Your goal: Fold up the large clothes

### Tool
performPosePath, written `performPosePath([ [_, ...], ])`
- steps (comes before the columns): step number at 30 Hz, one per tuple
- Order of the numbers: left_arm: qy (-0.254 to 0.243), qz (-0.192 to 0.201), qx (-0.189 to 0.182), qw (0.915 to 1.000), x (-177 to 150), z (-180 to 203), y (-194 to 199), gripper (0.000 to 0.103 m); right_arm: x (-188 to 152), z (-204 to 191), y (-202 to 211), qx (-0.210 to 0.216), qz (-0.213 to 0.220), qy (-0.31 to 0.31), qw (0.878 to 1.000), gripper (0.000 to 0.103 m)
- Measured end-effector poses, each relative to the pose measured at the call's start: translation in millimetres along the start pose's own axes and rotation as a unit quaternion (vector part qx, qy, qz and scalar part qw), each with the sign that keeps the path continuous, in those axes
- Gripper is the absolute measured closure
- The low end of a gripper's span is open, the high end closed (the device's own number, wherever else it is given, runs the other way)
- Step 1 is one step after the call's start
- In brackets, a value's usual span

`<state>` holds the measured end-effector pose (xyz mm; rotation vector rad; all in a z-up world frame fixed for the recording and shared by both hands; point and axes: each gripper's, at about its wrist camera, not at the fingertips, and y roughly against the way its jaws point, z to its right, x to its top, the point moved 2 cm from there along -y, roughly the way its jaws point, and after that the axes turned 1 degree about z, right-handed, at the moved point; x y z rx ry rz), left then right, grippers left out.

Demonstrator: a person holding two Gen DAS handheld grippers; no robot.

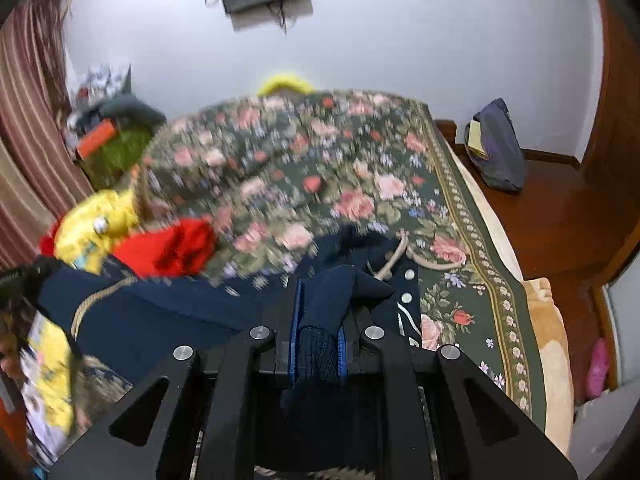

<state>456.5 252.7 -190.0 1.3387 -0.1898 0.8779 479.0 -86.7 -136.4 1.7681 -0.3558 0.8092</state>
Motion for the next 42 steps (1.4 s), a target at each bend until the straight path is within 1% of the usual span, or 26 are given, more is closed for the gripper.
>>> performPosePath([
  [2, -0.011, -0.01, 0.016, 0.9998, -8, -2, -17, 0.094, -5, 6, -8, -0.008, -0.006, 0.009, 1.0, 0.089],
  [4, -0.004, -0.023, 0.021, 0.9995, -17, -8, -29, 0.09, -10, 17, -12, 0.004, -0.012, 0.003, 1.0, 0.088],
  [7, 0.022, -0.047, 0.007, 0.9986, -27, -18, -40, 0.089, -14, 30, -6, 0.026, -0.018, -0.011, 0.999, 0.088],
  [9, 0.018, -0.05, 0.009, 0.9985, -31, -20, -40, 0.089, -14, 35, 1, 0.019, -0.016, -0.008, 1.0, 0.086],
  [10, 0.012, -0.054, 0.013, 0.9984, -33, -20, -38, 0.088, -14, 39, 10, -0.011, -0.006, -0.003, 1.0, 0.083],
  [11, 0.009, -0.058, 0.014, 0.9982, -34, -20, -36, 0.087, -14, 44, 20, -0.055, 0.008, 0.004, 0.998, 0.082],
  [12, 0.008, -0.065, 0.015, 0.9977, -36, -20, -32, 0.087, -14, 46, 26, -0.077, 0.015, 0.008, 0.997, 0.082],
  [13, 0.009, -0.07, 0.016, 0.9974, -37, -19, -27, 0.085, -16, 49, 37, -0.089, 0.023, 0.011, 0.996, 0.082],
  [15, 0.002, -0.07, 0.019, 0.9974, -37, -14, -14, 0.081, -19, 53, 52, -0.075, 0.029, 0.014, 0.997, 0.082],
  [16, -0.007, -0.064, 0.02, 0.9977, -36, -10, -4, 0.077, -23, 52, 62, -0.074, 0.032, 0.019, 0.997, 0.082],
  [18, -0.029, -0.043, 0.019, 0.9985, -34, -1, 17, 0.07, -28, 47, 74, -0.074, 0.033, 0.035, 0.996, 0.082],
  [20, -0.054, -0.014, 0.018, 0.9983, -33, 9, 43, 0.059, -36, 37, 85, -0.055, 0.029, 0.051, 0.997, 0.082],
  [21, -0.059, -0.005, 0.016, 0.9981, -32, 12, 51, 0.057, -39, 33, 88, -0.042, 0.027, 0.052, 0.997, 0.082],
  [23, -0.071, 0.011, 0.008, 0.9974, -34, 18, 69, 0.049, -43, 24, 89, -0.019, 0.023, 0.052, 0.998, 0.082],
  [26, -0.09, 0.012, -0.002, 0.9958, -44, 26, 82, 0.048, -50, 9, 87, 0.011, 0.013, 0.053, 0.998, 0.082],
  [29, -0.116, -0.011, -0.003, 0.9931, -60, 36, 74, 0.048, -56, -9, 74, 0.032, 0.0, 0.068, 0.997, 0.082],
  [32, -0.15, -0.05, -0.003, 0.9873, -82, 46, 53, 0.048, -63, -25, 58, 0.034, -0.019, 0.093, 0.995, 0.082],
  [33, -0.158, -0.056, -0.001, 0.9859, -87, 46, 47, 0.048, -65, -30, 52, 0.035, -0.024, 0.099, 0.994, 0.082],
  [35, -0.172, -0.061, 0.017, 0.9831, -96, 47, 31, 0.048, -69, -36, 40, 0.039, -0.037, 0.105, 0.993, 0.082],
  [39, -0.169, -0.067, 0.05, 0.9821, -97, 38, -1, 0.048, -74, -45, 16, 0.04, -0.059, 0.112, 0.991, 0.082],
  [42, -0.163, -0.071, 0.061, 0.9822, -88, 35, -21, 0.048, -71, -50, 1, 0.034, -0.063, 0.126, 0.989, 0.082],
])
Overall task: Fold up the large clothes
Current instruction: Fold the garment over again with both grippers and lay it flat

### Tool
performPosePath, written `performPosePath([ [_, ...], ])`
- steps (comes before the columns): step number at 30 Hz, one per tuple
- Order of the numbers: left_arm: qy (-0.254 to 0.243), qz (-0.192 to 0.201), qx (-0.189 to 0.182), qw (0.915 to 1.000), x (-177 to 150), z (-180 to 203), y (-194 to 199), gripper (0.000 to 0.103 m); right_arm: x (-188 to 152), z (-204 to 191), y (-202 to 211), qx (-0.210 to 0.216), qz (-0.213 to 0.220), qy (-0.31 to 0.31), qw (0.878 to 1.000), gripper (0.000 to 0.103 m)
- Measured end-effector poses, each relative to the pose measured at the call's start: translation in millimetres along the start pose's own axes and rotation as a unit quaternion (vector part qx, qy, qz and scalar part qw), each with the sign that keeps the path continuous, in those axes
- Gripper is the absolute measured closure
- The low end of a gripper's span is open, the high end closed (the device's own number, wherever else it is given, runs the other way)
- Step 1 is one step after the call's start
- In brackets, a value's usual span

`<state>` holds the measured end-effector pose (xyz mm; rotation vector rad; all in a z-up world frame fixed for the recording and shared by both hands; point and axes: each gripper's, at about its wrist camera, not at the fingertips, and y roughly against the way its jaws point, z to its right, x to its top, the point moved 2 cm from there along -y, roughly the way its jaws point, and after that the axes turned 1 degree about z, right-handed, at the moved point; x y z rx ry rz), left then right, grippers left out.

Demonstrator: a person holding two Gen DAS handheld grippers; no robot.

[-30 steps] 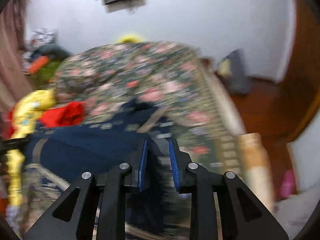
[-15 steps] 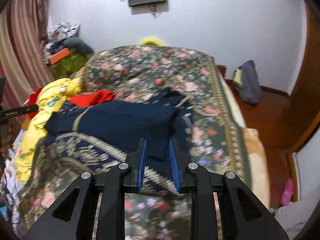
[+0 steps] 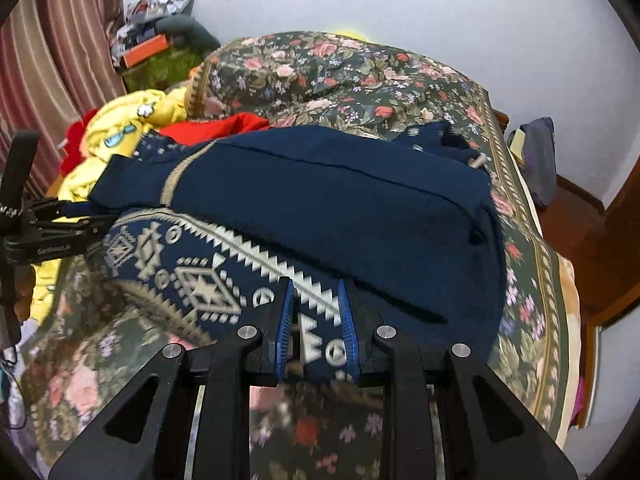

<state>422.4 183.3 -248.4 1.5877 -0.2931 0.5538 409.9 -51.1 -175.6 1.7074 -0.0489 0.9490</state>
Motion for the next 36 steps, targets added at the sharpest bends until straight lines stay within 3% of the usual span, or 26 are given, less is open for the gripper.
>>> performPosePath([
  [4, -0.005, 0.006, 0.009, 0.9999, 38, 1, -16, 0.048, 24, 7, -17, 0.016, 0.004, -0.003, 1.0, 0.082],
  [7, -0.016, 0.034, 0.043, 0.9984, 76, -1, -10, 0.048, 54, 18, -28, 0.0, -0.001, -0.013, 1.0, 0.083],
  [10, 0.02, 0.094, 0.068, 0.993, 106, -16, 20, 0.048, 80, 23, -16, -0.053, 0.04, -0.027, 0.997, 0.082],
  [13, 0.075, 0.128, 0.043, 0.988, 114, -33, 47, 0.048, 93, 18, 11, -0.121, 0.104, -0.024, 0.987, 0.082],
  [15, 0.102, 0.136, 0.008, 0.9855, 110, -42, 59, 0.048, 95, 10, 25, -0.101, 0.124, -0.014, 0.987, 0.081],
  [18, 0.109, 0.124, -0.016, 0.9862, 98, -42, 62, 0.047, 86, -9, 32, -0.057, 0.114, 0.004, 0.992, 0.079],
  [25, 0.063, 0.068, -0.061, 0.9938, 57, -6, 42, 0.047, 52, -60, 16, 0.047, 0.065, 0.033, 0.996, 0.078],
  [29, 0.062, 0.031, -0.102, 0.9923, 29, 17, 32, 0.047, 34, -70, -10, 0.042, 0.028, 0.045, 0.998, 0.077],
  [30, 0.06, 0.021, -0.111, 0.9917, 22, 23, 28, 0.047, 32, -68, -14, 0.032, 0.022, 0.046, 0.998, 0.068],
  [31, 0.05, 0.013, -0.112, 0.9923, 14, 28, 23, 0.047, 25, -65, -18, 0.01, 0.019, 0.047, 0.999, 0.049],
  [32, 0.036, 0.01, -0.103, 0.994, 6, 33, 19, 0.047, 22, -61, -18, -0.013, 0.025, 0.048, 0.998, 0.038],
  [33, 0.026, 0.013, -0.094, 0.9951, 2, 36, 17, 0.045, 19, -58, -14, -0.035, 0.034, 0.05, 0.998, 0.021],
  [34, 0.012, 0.023, -0.076, 0.9968, -4, 39, 15, 0.037, 16, -53, -11, -0.05, 0.041, 0.052, 0.997, 0.015],
  [36, -0.006, 0.043, -0.044, 0.9981, -13, 41, 14, 0.027, 9, -45, -7, -0.063, 0.041, 0.058, 0.995, 0.015],
])
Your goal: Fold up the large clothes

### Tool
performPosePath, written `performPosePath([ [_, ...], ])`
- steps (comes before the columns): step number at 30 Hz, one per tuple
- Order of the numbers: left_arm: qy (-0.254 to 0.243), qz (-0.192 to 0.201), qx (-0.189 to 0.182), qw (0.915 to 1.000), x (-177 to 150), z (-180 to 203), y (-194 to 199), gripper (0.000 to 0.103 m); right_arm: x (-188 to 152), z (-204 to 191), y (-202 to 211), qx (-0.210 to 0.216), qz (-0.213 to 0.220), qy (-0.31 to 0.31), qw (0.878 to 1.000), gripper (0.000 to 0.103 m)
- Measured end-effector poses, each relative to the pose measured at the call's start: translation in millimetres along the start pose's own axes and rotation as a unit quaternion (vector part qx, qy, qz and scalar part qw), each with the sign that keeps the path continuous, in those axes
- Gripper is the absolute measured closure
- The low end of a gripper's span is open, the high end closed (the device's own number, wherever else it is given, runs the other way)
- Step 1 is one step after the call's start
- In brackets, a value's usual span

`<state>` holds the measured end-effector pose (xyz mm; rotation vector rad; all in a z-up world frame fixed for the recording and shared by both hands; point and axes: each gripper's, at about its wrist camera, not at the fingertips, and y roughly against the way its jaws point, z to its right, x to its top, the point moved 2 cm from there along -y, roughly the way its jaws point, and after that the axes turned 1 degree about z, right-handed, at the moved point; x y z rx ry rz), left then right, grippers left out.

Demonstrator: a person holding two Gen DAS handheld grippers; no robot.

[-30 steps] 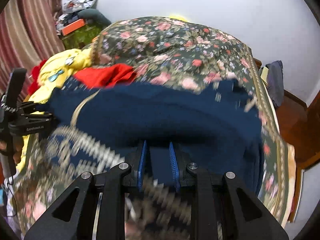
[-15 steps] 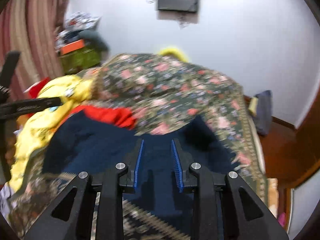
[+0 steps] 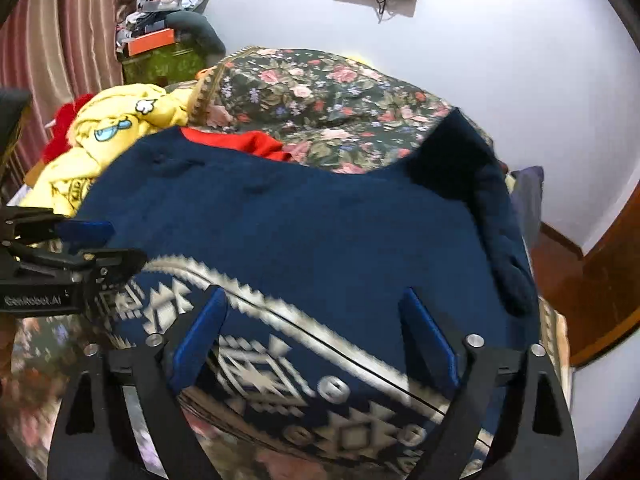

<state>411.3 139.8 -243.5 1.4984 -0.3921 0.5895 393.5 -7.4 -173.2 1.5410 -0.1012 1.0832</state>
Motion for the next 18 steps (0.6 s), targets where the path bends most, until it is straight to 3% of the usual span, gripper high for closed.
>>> performPosePath([
  [2, -0.011, 0.011, 0.016, 0.9997, -4, -2, 2, 0.021, -7, 7, 2, -0.013, -0.007, 0.006, 1.0, 0.015],
  [8, -0.001, 0.021, 0.029, 0.9993, -16, -27, 10, 0.016, -32, 42, 12, -0.026, -0.024, -0.027, 0.999, 0.015],
  [11, 0.007, 0.018, 0.082, 0.9964, -25, -48, 10, 0.016, -46, 64, 18, -0.023, -0.034, -0.06, 0.997, 0.015],
  [18, 0.081, 0.015, 0.14, 0.9866, -57, -102, 14, 0.016, -68, 99, 34, -0.017, -0.047, -0.132, 0.99, 0.015],
])
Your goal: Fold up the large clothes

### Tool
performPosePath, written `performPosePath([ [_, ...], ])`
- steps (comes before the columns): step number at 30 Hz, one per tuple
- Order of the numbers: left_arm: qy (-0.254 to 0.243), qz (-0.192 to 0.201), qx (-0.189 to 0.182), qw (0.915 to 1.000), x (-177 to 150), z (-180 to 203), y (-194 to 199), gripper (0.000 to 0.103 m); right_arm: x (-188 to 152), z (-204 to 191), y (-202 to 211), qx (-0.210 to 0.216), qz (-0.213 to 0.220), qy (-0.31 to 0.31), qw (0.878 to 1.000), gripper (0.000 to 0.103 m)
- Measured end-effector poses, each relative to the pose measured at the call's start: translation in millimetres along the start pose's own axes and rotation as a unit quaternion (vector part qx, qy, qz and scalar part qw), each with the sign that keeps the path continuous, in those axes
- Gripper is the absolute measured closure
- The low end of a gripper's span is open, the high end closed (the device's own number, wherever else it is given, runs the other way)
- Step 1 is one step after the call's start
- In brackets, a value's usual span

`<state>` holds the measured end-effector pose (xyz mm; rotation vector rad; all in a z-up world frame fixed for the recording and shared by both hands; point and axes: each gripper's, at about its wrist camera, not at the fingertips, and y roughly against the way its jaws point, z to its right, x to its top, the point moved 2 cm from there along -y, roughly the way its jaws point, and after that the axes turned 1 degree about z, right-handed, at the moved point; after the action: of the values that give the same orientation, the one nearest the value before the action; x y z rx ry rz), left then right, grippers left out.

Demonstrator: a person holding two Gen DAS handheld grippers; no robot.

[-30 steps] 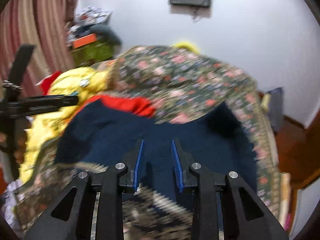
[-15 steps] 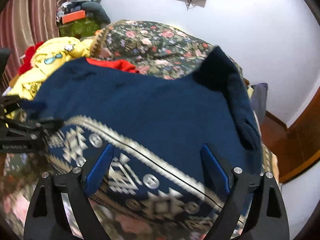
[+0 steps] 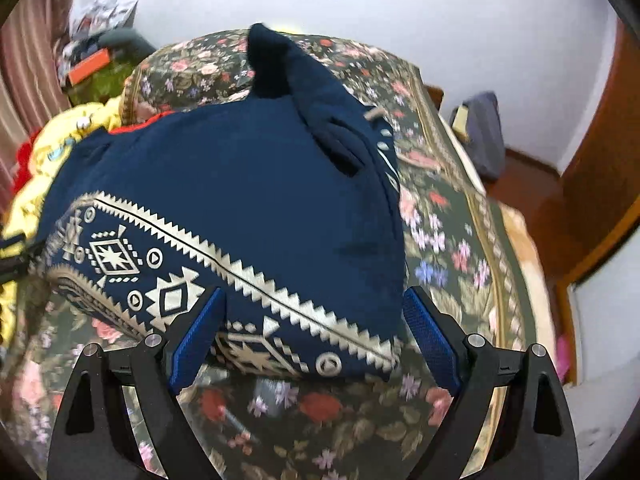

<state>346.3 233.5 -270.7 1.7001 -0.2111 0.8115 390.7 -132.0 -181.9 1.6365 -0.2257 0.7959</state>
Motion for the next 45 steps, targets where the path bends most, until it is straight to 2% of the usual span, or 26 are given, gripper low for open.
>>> performPosePath([
  [3, 0.039, 0.008, 0.045, 0.9982, -4, -24, 3, 0.016, -5, 3, 11, -0.018, 0.004, -0.01, 1.0, 0.015],
  [5, 0.066, 0.003, 0.048, 0.9966, -7, -37, 5, 0.017, -7, -1, 16, -0.038, 0.007, 0.002, 0.999, 0.015],
  [8, 0.119, -0.011, 0.004, 0.9928, -10, -50, 11, 0.017, -9, -8, 25, -0.049, 0.017, 0.019, 0.998, 0.015],
  [11, 0.161, -0.029, -0.088, 0.9825, -15, -47, 16, 0.017, -10, -15, 31, -0.05, 0.026, 0.036, 0.998, 0.015],
  [12, 0.172, -0.036, -0.127, 0.9762, -17, -43, 17, 0.017, -10, -17, 33, -0.05, 0.028, 0.04, 0.998, 0.015],
  [14, 0.189, -0.053, -0.212, 0.9573, -22, -29, 16, 0.017, -8, -19, 33, -0.045, 0.031, 0.045, 0.997, 0.015],
  [17, 0.201, -0.074, -0.286, 0.9341, -26, -8, 12, 0.017, -8, -23, 32, -0.033, 0.03, 0.044, 0.998, 0.015],
  [21, 0.202, -0.096, -0.33, 0.9171, -26, 14, 0, 0.017, -8, -28, 27, -0.024, 0.03, 0.045, 0.998, 0.015],
  [23, 0.216, -0.114, -0.354, 0.9028, -25, 21, -12, 0.017, -8, -29, 25, -0.022, 0.029, 0.046, 0.998, 0.015],
  [26, 0.243, -0.118, -0.358, 0.8935, -22, 24, -27, 0.017, -9, -31, 25, -0.021, 0.029, 0.049, 0.998, 0.015],
  [28, 0.271, -0.107, -0.369, 0.8828, -16, 24, -36, 0.019, -9, -32, 24, -0.02, 0.029, 0.049, 0.998, 0.015],
  [30, 0.297, -0.099, -0.375, 0.8727, -9, 23, -45, 0.024, -10, -32, 23, -0.02, 0.028, 0.05, 0.998, 0.015],
  [33, 0.344, -0.096, -0.383, 0.852, 0, 22, -66, 0.031, -9, -33, 21, -0.023, 0.023, 0.05, 0.998, 0.015],
  [34, 0.364, -0.097, -0.379, 0.8453, 1, 21, -72, 0.04, -10, -33, 21, -0.022, 0.022, 0.049, 0.998, 0.015],
  [35, 0.374, -0.098, -0.374, 0.843, 2, 22, -75, 0.052, -10, -34, 21, -0.02, 0.022, 0.048, 0.998, 0.015],
  [37, 0.387, -0.104, -0.368, 0.839, 4, 25, -77, 0.069, -10, -37, 23, -0.016, 0.022, 0.046, 0.999, 0.015],
  [38, 0.386, -0.103, -0.363, 0.8418, 7, 28, -75, 0.078, -10, -38, 24, -0.015, 0.022, 0.047, 0.999, 0.015],
  [39, 0.382, -0.098, -0.356, 0.8472, 9, 30, -71, 0.083, -9, -40, 25, -0.014, 0.023, 0.047, 0.999, 0.015],
  [40, 0.369, -0.088, -0.344, 0.8589, 14, 32, -62, 0.09, -8, -41, 26, -0.013, 0.023, 0.048, 0.998, 0.015],
  [41, 0.354, -0.079, -0.332, 0.8709, 18, 31, -53, 0.092, -6, -43, 28, -0.011, 0.024, 0.049, 0.998, 0.015],
  [44, 0.286, -0.011, -0.276, 0.9175, 40, 21, -2, 0.095, 3, -52, 36, -0.002, 0.036, 0.055, 0.998, 0.015],
  [45, 0.272, 0.008, -0.265, 0.925, 43, 22, 10, 0.095, 8, -56, 39, 0.003, 0.041, 0.057, 0.997, 0.015],
])
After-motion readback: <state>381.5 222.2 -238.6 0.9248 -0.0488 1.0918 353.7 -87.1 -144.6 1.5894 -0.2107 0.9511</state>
